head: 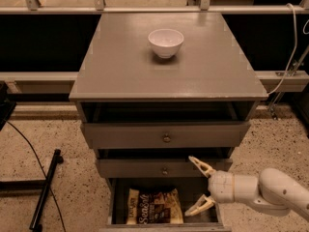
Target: Pick brown chip bag from bottom drawer and place on counter
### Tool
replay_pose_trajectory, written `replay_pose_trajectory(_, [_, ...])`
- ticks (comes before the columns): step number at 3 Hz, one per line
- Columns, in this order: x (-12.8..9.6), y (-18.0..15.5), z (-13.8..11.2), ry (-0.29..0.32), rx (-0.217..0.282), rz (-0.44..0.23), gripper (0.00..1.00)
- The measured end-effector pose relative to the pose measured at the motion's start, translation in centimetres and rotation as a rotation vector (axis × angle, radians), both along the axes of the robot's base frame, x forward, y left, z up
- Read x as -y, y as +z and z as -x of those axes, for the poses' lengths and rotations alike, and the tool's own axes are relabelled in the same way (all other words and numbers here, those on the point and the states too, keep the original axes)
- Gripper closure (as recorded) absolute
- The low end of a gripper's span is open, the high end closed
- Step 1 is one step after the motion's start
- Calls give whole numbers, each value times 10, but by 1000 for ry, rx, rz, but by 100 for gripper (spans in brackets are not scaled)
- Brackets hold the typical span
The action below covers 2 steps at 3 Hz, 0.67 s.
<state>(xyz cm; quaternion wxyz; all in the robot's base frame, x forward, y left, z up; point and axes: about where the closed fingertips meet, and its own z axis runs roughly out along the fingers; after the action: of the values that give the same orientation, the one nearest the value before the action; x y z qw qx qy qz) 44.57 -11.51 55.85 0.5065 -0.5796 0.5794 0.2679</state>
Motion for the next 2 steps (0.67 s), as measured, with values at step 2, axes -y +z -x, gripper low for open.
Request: replay_pose_trajectory(2, [14, -111, 2, 41, -116, 100, 0])
